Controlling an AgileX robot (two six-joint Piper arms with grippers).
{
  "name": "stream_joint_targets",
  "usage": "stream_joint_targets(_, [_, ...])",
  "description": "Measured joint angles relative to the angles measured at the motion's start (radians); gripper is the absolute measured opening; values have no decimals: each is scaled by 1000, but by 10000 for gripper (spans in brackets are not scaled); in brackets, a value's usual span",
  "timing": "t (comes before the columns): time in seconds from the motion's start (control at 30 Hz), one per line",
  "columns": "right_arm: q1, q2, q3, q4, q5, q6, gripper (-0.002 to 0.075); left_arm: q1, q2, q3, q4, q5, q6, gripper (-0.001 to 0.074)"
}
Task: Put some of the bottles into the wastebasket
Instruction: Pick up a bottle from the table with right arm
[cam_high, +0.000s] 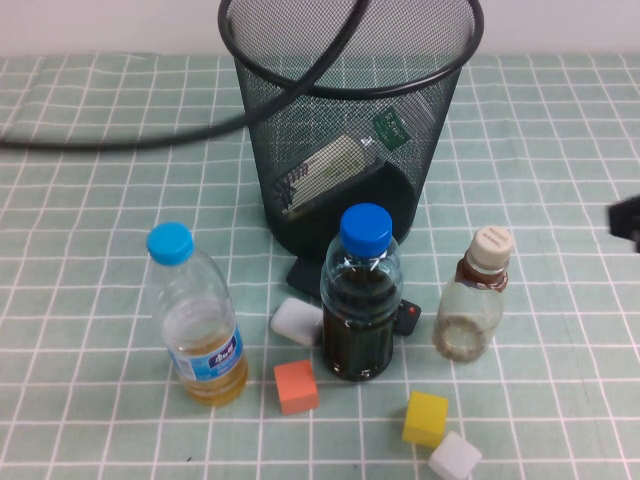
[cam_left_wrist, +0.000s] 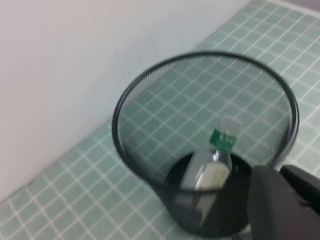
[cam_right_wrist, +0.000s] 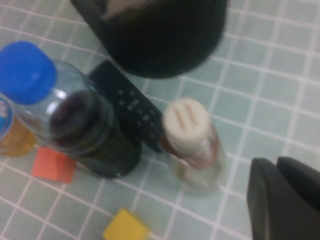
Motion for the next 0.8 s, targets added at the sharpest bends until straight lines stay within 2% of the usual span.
stream_joint_targets(0.13, [115, 33, 0, -8, -104, -24, 45, 0, -175, 265, 30, -77, -21, -2])
stream_joint_targets(0.27, [177, 66, 0, -35, -163, -25, 181, 0, -389, 587, 35, -275, -41, -3])
stream_joint_targets(0.4, [186, 89, 0, -39, -186, -25, 297, 0, -621, 941, 35, -490, -48, -3])
stream_joint_targets(0.63, [186, 129, 0, -54, -214, -40, 367, 0, -996, 1465, 10, -780, -48, -3])
stream_joint_targets(0.8, [186, 182, 0, -83, -237, -52, 522, 0, -1214, 1730, -51, -988, -48, -3])
